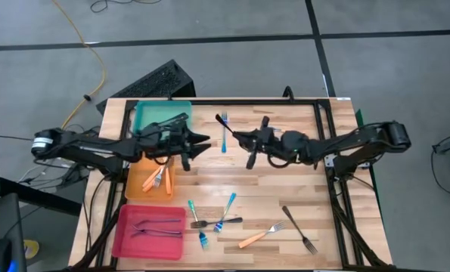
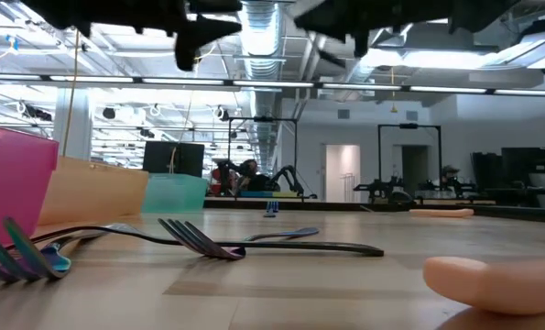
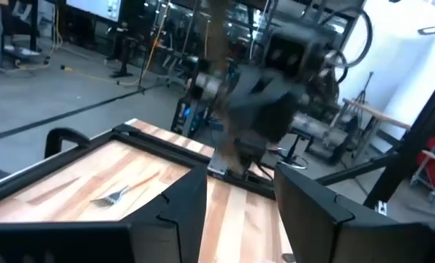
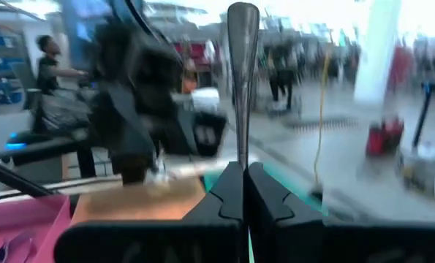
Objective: Sort silverware by color (type)
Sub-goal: Put the black fork into the blue bin
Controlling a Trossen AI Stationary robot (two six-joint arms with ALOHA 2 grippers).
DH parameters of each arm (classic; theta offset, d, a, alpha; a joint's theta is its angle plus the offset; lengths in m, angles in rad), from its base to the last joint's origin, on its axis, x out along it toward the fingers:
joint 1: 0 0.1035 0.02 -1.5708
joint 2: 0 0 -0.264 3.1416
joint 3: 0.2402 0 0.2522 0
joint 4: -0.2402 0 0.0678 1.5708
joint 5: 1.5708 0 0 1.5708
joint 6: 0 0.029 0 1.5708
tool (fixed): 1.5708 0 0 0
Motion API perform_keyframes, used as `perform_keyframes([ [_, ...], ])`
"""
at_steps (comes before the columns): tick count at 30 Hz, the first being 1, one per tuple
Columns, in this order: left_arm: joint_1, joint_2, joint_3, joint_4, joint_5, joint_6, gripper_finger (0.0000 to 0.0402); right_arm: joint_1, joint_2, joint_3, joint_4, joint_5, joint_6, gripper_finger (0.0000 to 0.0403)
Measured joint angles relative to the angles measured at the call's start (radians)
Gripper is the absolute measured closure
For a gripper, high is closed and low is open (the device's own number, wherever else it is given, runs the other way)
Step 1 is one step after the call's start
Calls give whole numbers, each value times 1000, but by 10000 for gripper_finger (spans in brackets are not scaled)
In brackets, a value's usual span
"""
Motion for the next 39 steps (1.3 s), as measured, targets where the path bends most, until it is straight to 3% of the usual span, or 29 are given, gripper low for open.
perform_keyframes([
  [7, 1, 188, 0, 408, 34, 87, 257, 25, 13, 1, 125, -120, -73, 382],
  [14, 0, 309, 0, 618, 62, 115, 257, 21, 55, 1, 151, -121, -73, 382],
  [25, 0, 327, 14, 677, 93, 84, 257, 20, 57, 1, 143, -132, -73, 382],
  [32, 0, 327, 96, 528, 107, 127, 257, 20, 57, 1, 143, -150, -73, 382],
  [36, -4, 327, 130, 486, 160, 147, 257, 20, 57, 1, 143, -150, -73, 382],
  [39, -7, 327, 133, 480, 140, 152, 257, 20, 57, 1, 141, -150, -73, 382],
])
